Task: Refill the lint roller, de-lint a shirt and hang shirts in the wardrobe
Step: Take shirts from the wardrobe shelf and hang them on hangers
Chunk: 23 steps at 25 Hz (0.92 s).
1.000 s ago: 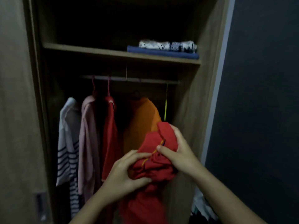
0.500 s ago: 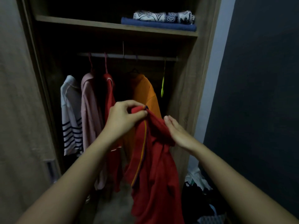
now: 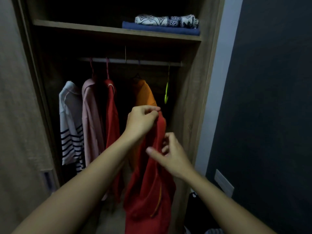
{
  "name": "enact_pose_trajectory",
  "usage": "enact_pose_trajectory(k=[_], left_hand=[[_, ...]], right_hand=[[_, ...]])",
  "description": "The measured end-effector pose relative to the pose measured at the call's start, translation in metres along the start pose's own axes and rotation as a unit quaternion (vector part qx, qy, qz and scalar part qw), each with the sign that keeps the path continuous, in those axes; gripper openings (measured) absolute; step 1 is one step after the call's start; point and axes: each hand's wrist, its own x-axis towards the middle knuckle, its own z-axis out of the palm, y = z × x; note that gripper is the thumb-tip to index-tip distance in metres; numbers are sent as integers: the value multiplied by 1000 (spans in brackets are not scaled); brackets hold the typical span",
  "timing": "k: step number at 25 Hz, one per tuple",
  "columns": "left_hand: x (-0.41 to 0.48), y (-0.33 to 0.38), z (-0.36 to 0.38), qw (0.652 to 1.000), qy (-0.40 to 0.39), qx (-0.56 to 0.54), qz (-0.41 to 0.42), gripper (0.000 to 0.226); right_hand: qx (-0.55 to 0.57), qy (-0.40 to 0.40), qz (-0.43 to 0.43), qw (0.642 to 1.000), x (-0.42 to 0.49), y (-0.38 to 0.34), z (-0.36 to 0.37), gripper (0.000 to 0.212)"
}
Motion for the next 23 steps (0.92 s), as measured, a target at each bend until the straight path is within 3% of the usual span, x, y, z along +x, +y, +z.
enact_pose_trajectory(k=[3, 6, 9, 10, 13, 16, 17, 19, 21, 23], left_hand=[[-14, 16, -4, 978, -40, 181, 96, 39], [-5, 16, -22, 933, 62, 302, 187, 39], [22, -3, -50, 885, 128, 420, 155, 24], [27, -13, -59, 867, 132, 456, 152, 22], [28, -46, -72, 849, 123, 466, 216, 19], [29, -61, -70, 857, 105, 394, 315, 20], [28, -63, -70, 841, 101, 400, 349, 23], [26, -71, -73, 774, 94, 479, 403, 25], [23, -82, -74, 746, 97, 523, 401, 29], [17, -91, -68, 764, 99, 533, 350, 34]], right_hand=[[-61, -4, -20, 998, 1, 13, 10, 53], [-86, -28, -15, 996, -2, 35, -4, 60], [-58, -18, -18, 998, -1, 49, -35, 37], [-24, 8, -12, 1000, 4, 45, -48, 40], [2, 74, -13, 997, 24, 25, -85, 52], [-240, 62, -65, 967, 37, 6, -99, 48], [-321, 53, -69, 943, 40, 5, -97, 44], [-389, 51, -63, 918, 41, 7, -88, 43], [-381, 38, -56, 922, 41, 10, -75, 47], [-382, 13, -47, 923, 41, 10, -63, 51]])
